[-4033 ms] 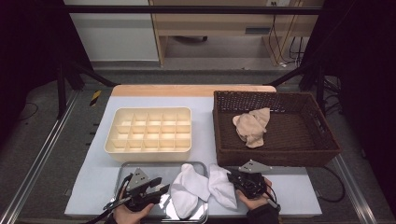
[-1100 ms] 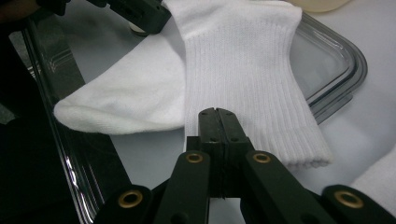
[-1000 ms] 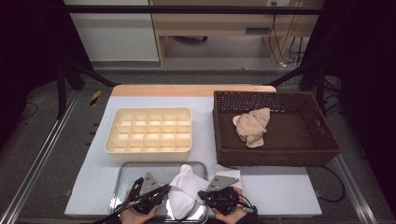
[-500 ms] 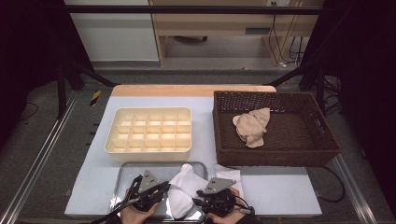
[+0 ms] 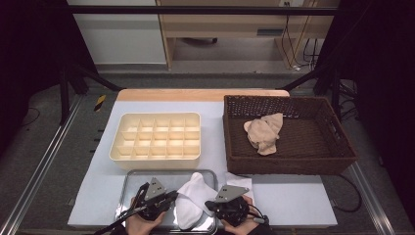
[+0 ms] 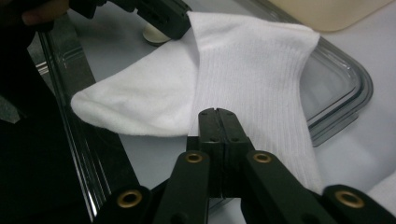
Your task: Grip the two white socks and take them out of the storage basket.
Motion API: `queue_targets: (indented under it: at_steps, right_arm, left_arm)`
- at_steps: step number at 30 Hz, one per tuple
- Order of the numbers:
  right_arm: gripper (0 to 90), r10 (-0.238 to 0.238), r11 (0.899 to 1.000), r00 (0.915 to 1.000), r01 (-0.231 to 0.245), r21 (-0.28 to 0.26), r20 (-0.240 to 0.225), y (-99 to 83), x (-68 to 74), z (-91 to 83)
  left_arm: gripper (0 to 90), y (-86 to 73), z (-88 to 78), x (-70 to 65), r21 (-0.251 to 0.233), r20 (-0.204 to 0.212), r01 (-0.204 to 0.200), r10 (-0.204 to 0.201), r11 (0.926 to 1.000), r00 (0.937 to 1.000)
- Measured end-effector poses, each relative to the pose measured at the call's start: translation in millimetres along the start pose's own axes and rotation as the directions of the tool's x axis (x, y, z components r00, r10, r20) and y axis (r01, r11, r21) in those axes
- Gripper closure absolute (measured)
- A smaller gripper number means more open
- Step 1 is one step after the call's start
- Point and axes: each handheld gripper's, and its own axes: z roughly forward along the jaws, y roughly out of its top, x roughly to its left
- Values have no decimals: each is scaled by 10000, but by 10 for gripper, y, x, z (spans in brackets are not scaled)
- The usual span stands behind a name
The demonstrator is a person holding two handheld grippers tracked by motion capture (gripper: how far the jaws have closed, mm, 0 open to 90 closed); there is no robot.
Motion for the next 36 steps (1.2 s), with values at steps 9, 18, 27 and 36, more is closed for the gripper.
queue_targets:
  at_steps: [9,18,27,36]
  right_arm:
    - [697,-104,9997,9995,111,223,-314,-32,68,117]
    - [880,-255,9983,9997,257,515,-45,-3,82,99]
    - [891,-8,9954,9998,-11,-958,-197,307,-14,-92]
    - [886,406,9956,9971,-350,-868,636,642,-186,178]
  left_arm:
    - [866,-2,8,1,-146,-216,3,-6,9999,9998]
    - [869,-3,16,5,-114,-139,36,-37,9999,9999]
    - [880,1,18,5,89,454,-76,72,9999,9989]
    - [805,-4,2,-2,144,424,-306,300,9994,9987]
